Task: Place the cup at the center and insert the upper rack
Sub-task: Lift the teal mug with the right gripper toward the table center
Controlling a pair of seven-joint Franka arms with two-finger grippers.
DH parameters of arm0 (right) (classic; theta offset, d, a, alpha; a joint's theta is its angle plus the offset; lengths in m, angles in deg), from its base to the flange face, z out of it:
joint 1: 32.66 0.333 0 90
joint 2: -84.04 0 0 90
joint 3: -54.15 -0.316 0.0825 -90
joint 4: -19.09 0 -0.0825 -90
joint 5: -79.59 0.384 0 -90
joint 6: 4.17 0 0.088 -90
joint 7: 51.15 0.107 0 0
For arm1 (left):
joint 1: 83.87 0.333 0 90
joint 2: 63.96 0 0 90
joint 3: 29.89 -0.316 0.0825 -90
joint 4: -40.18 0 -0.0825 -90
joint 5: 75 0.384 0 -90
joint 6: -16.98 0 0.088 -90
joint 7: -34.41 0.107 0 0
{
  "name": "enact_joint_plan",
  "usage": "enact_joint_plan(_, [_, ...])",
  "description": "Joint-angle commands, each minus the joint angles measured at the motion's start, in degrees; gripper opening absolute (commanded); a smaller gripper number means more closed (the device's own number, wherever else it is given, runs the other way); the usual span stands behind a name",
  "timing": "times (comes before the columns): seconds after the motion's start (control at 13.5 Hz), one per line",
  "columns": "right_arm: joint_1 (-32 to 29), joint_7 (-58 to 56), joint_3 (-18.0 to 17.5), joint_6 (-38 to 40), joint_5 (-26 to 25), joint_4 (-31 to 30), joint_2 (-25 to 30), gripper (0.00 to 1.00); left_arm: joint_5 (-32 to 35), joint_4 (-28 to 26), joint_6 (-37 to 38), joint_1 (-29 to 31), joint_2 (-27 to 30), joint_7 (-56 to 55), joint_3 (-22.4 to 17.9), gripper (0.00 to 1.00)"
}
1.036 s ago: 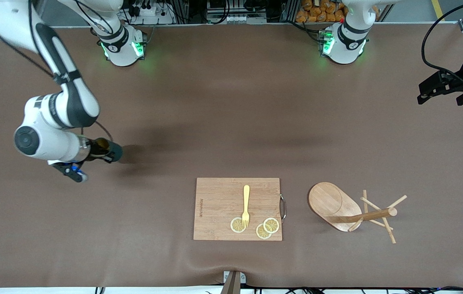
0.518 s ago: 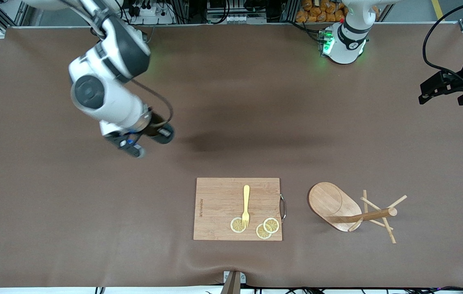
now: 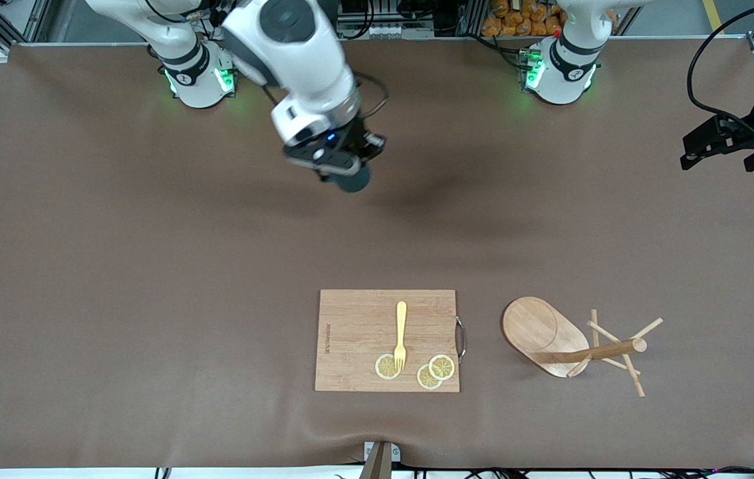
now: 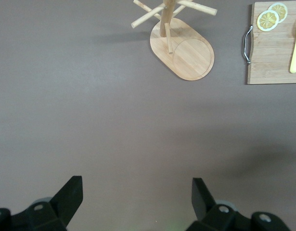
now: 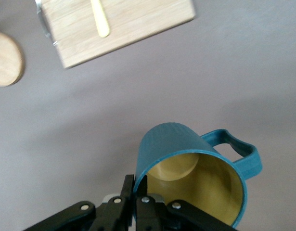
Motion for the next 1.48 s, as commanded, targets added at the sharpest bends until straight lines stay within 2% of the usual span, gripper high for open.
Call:
enact_joint_plan(0.0, [8.0, 9.5, 2.7, 0.3, -5.3, 8.2, -7.5, 0.0, -0.8, 0.0, 0.6, 0.4, 0.0, -0.3, 0.2, 1.0])
enact_joint_plan(0.3, [22.5, 18.2, 14.1, 0.2, -6.8, 17.4, -16.4, 0.0, -0.8, -0.1, 0.4, 0.4, -0.4, 0.1, 0.2, 1.0])
enact_joint_plan(0.44, [26.7, 18.7, 17.8, 0.0, -6.8, 19.4, -19.4, 0.0, -0.8, -0.1, 0.3, 0.4, -0.6, 0.3, 0.2, 1.0])
enact_joint_plan(0.74, [32.8, 20.3, 21.3, -3.9, -6.8, 21.1, -24.5, 0.0, -0.8, -0.1, -0.5, 0.3, -2.0, 0.4, 0.3, 1.0])
enact_joint_plan(0.96, [37.5, 26.8, 24.3, -6.0, -6.7, 23.1, -28.3, 0.0, -0.7, 0.1, -0.6, -0.4, -2.6, 0.5, 0.3, 1.0])
enact_joint_plan(1.41, [37.9, 45.5, 24.2, -6.4, -4.8, 23.7, -30.3, 0.0, -0.8, 0.1, -1.3, -0.9, -3.5, 0.5, 0.5, 1.0])
